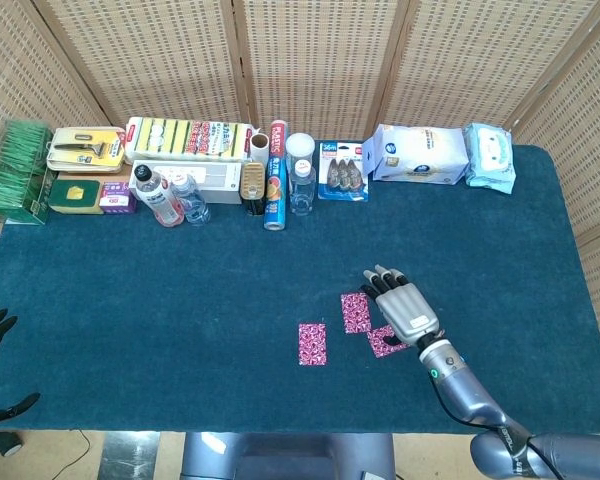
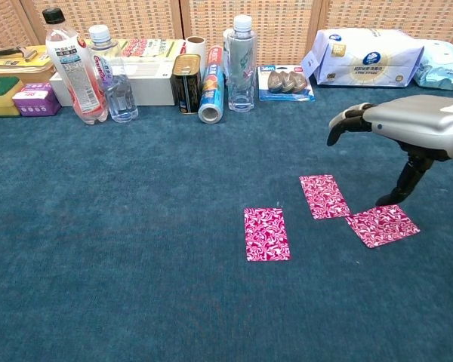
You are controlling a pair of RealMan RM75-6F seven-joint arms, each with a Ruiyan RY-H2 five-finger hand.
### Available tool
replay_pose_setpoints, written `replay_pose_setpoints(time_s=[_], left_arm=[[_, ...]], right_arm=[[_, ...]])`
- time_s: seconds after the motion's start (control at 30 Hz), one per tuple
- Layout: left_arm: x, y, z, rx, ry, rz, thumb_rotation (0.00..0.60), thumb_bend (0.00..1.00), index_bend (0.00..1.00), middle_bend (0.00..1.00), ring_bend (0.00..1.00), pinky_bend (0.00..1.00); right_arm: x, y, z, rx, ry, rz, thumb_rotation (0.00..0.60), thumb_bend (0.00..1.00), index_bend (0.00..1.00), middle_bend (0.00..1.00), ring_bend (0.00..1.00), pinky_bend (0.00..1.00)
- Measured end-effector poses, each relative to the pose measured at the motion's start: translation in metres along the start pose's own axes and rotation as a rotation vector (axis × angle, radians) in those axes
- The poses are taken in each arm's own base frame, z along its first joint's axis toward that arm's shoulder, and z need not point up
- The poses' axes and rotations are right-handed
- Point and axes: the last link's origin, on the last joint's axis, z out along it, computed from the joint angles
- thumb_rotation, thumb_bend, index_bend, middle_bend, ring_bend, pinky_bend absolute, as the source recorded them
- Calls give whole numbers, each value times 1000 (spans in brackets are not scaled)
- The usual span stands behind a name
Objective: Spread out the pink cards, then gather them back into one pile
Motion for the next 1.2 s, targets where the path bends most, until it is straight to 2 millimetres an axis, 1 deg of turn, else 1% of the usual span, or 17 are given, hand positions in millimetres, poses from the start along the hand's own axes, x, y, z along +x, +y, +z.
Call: replay_pose_setpoints(time_s=[0.17, 0.33, 0.47, 0.53, 0.67, 0.8, 1.07, 1.2], left_arm=[[0, -1, 1, 1, -2, -1, 600, 72, 0, 0, 0, 0], [0, 0, 1, 0, -6, 0, 600, 73, 0, 0, 0, 0], [0, 0, 1, 2, -4, -1, 600, 72, 0, 0, 0, 0], [-1, 0, 0, 0, -5, -1, 600, 73, 0, 0, 0, 0], [0, -1, 0, 0, -4, -3, 600, 73, 0, 0, 0, 0], [1, -2, 1, 2, -2, -8, 600, 73, 0, 0, 0, 0], [1, -2, 3, 8, -4, -7, 600, 73, 0, 0, 0, 0], [0, -2, 3, 10, -6, -5, 600, 72, 0, 0, 0, 0]], right_arm=[[-3, -7, 7, 16, -23, 16, 600, 58, 210, 96, 27, 119], [-5, -22, 10, 62, -60, 62, 600, 61, 232, 98, 28, 120], [-2, -33, 17, 94, -60, 36, 600, 62, 234, 101, 32, 120], [0, -38, 23, 102, -52, 13, 600, 62, 234, 101, 33, 120], [3, -39, 35, 85, -43, 3, 600, 66, 237, 103, 40, 125], [5, -37, 44, 86, -28, -45, 600, 79, 245, 116, 52, 127], [8, -44, 49, 196, -19, -165, 600, 82, 252, 133, 77, 155], [7, -40, 52, 232, -1, -230, 600, 84, 252, 137, 81, 162]])
